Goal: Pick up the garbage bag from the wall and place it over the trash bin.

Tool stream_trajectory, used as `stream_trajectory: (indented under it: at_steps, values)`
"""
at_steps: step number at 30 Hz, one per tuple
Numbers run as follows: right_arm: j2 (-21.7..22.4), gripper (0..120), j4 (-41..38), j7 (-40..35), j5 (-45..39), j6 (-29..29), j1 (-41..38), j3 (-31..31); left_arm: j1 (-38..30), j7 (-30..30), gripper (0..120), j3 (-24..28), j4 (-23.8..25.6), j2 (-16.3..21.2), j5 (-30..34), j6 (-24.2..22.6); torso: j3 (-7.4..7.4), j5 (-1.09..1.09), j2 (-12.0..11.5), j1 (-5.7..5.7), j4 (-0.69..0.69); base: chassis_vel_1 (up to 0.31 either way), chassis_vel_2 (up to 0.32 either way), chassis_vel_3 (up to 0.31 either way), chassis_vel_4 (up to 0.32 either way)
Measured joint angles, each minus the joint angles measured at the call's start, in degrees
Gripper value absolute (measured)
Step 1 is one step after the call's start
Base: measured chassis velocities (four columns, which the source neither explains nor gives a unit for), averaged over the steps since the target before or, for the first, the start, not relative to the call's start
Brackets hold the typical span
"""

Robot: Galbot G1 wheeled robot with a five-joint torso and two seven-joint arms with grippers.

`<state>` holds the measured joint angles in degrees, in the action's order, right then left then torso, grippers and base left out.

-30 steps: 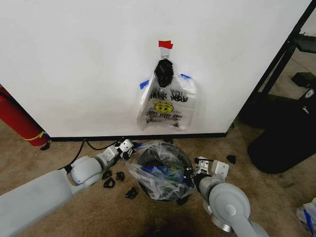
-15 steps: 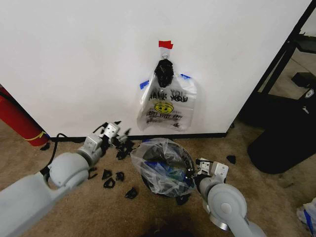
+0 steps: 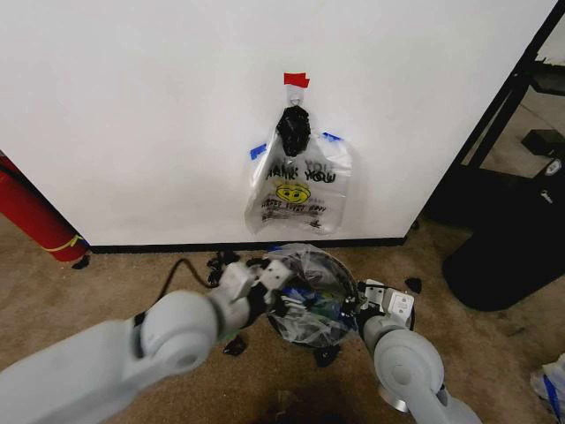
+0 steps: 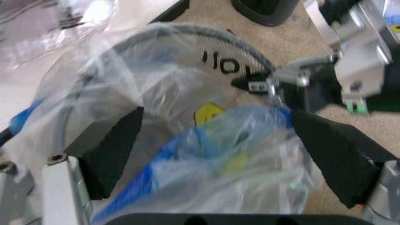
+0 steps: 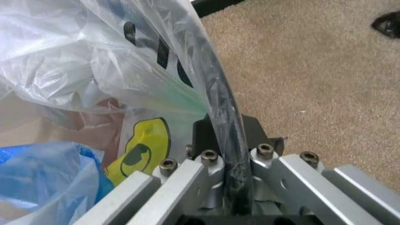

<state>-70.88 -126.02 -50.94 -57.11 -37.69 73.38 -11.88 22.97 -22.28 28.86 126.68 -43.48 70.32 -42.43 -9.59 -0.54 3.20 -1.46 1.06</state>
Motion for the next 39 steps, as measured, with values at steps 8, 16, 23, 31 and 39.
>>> stream_trajectory:
  at_steps: [8,16,23,31,39]
  values:
    - [1.0,0,-0.6,0.0,-0.2,-0.1,-0.4,-0.3,-5.9,-2.4,76,5.3,-4.7,-2.2,-1.0,-0.2,0.00,0.00,0.0,0.00,-0.02,0.000,0.000,0.000,0.000]
    - [1.2,0,-0.6,-0.7,-1.4,-0.2,-1.3,-0.2,-5.8,-2.4,57,8.0,-6.7,-2.3,-0.8,0.0,0.00,-0.02,0.0,0.00,-0.03,0.000,0.000,0.000,0.000]
    - [1.6,0,-0.7,-1.3,-2.5,-0.2,-1.5,-0.3,-6.4,-2.7,39,9.5,-8.0,-1.9,0.7,0.1,0.00,-0.02,0.0,0.00,-0.02,0.000,0.000,0.000,0.000]
    - [1.9,0,-0.5,-1.9,-3.0,-0.2,-2.4,0.0,-6.3,-3.0,12,10.0,-7.9,-1.4,1.0,0.2,0.01,-0.01,0.0,0.00,-0.02,0.000,0.000,0.000,0.000]
    - [1.8,0,-0.2,-2.2,-3.6,-0.2,-2.9,0.0,-5.3,-3.1,0,9.9,-7.6,-0.7,0.9,0.2,0.01,-0.02,0.0,0.00,-0.02,0.000,0.000,0.000,0.000]
